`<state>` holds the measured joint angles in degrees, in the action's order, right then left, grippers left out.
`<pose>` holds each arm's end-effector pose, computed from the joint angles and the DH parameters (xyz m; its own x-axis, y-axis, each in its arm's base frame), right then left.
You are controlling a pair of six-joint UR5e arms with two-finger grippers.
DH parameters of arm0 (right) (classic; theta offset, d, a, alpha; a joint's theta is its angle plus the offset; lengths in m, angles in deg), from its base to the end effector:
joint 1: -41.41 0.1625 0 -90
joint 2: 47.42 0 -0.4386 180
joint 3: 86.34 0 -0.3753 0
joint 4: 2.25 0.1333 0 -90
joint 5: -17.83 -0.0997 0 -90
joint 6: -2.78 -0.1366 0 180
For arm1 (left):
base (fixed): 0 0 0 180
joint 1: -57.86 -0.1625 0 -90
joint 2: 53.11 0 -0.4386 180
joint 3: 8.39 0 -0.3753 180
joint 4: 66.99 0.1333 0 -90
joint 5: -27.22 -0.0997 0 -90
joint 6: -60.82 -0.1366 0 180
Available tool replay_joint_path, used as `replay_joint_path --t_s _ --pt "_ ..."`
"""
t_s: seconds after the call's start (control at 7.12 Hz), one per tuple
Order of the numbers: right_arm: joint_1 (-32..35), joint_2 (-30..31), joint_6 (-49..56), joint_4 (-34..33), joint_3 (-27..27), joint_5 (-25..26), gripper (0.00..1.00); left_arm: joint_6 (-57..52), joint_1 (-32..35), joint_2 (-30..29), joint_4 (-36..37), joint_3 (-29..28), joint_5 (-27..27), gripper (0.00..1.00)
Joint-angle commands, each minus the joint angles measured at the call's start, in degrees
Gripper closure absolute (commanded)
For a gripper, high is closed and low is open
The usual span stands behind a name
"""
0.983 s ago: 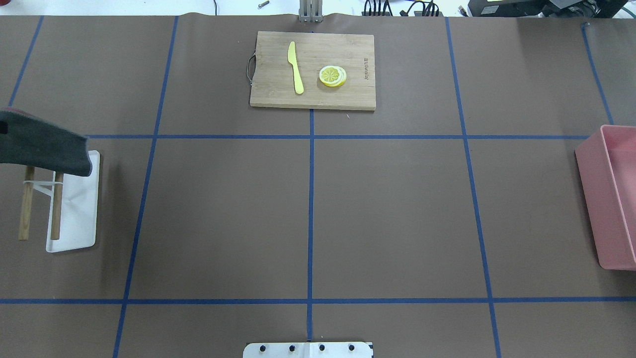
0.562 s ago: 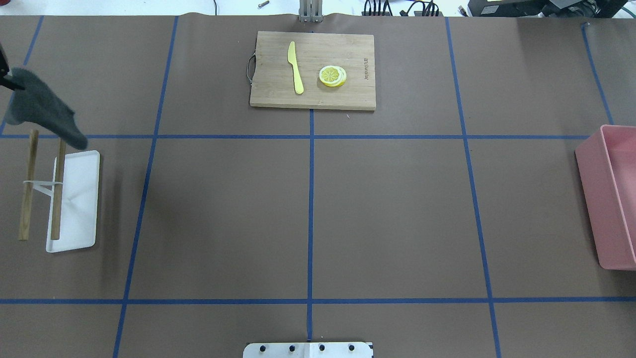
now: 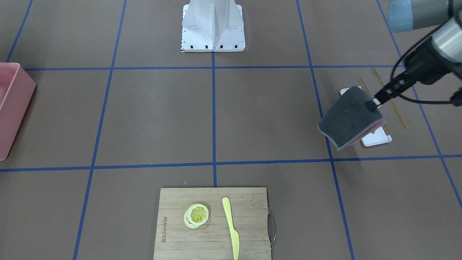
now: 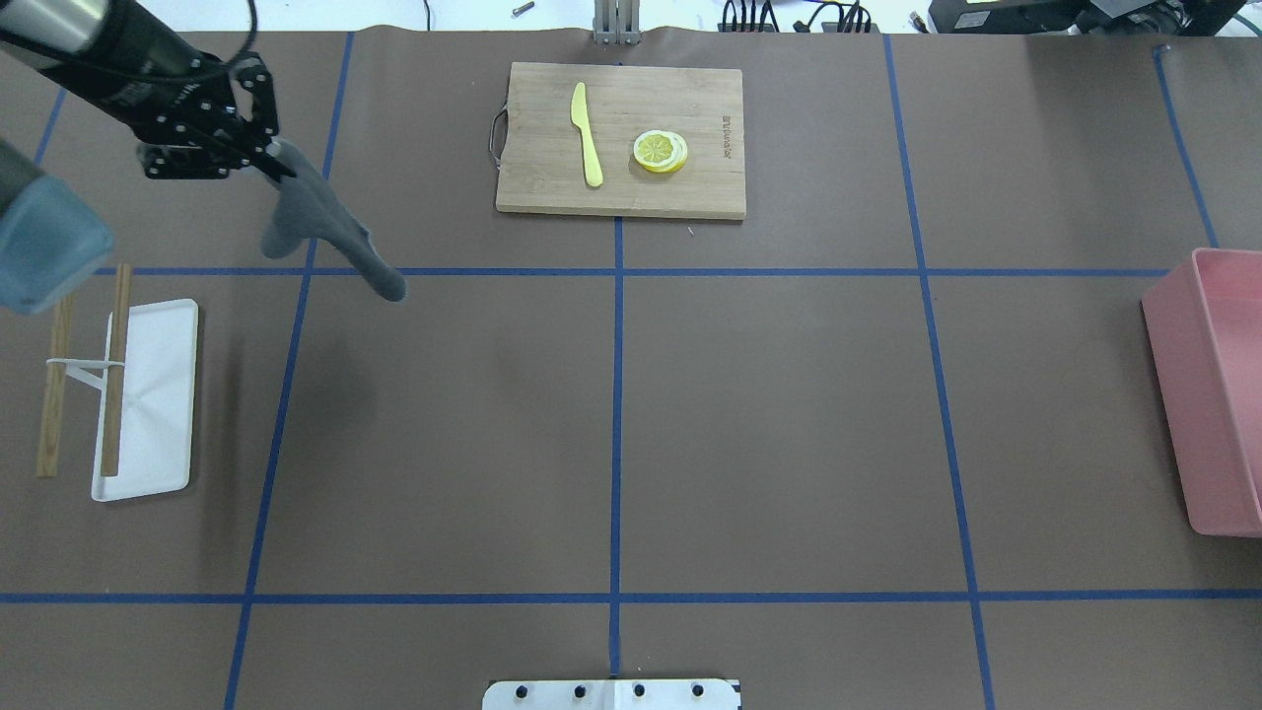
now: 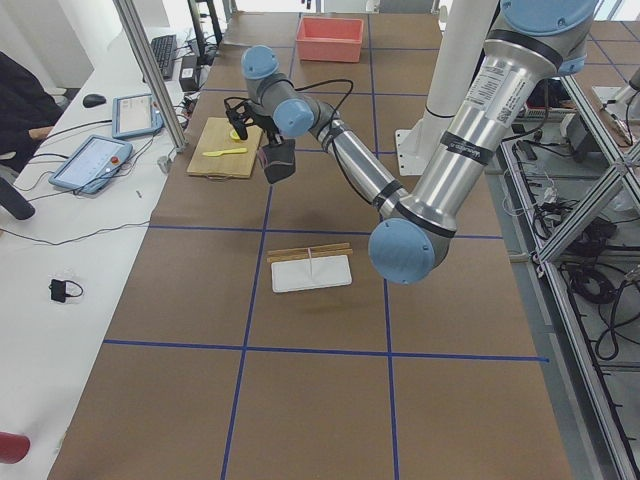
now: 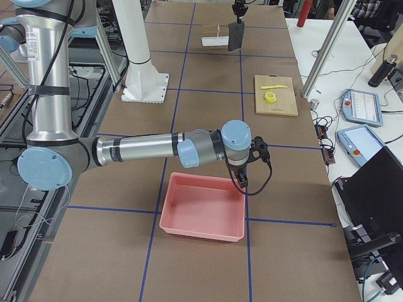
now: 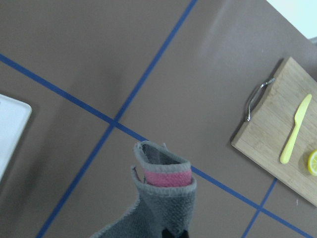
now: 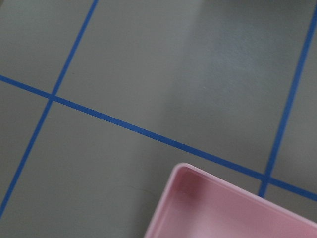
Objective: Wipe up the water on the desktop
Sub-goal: 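Carry the towel to table center with left gripper while right arm reaches in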
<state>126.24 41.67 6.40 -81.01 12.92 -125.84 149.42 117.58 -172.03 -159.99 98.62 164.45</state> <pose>-0.0218 -0.4988 0.5737 0.5571 -0.4041 0.7255 0.1193 0.9035 0.4117 0.2783 -0.5422 0.2625 0.3387 -0.5471 -0.7655 0.2992 0.8339 -0.4637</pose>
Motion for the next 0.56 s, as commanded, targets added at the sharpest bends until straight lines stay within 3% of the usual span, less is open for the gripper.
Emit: replay_joint_path --t_s 0.0,0.28,0.42 --pt "-8.07 -4.44 -0.98 1.58 4.34 -0.48 0.00 8.40 -5.66 -6.64 -0.16 -3.01 -4.15 1.00" --pt "-15.43 -10.06 -1.25 1.77 7.41 1.27 0.00 15.51 -9.69 -12.36 -0.43 -5.49 -6.35 1.00" --pt "-21.14 -14.17 -3.86 1.68 7.87 6.24 0.00 18.51 -12.50 -14.13 -0.60 -5.58 -8.71 1.00"
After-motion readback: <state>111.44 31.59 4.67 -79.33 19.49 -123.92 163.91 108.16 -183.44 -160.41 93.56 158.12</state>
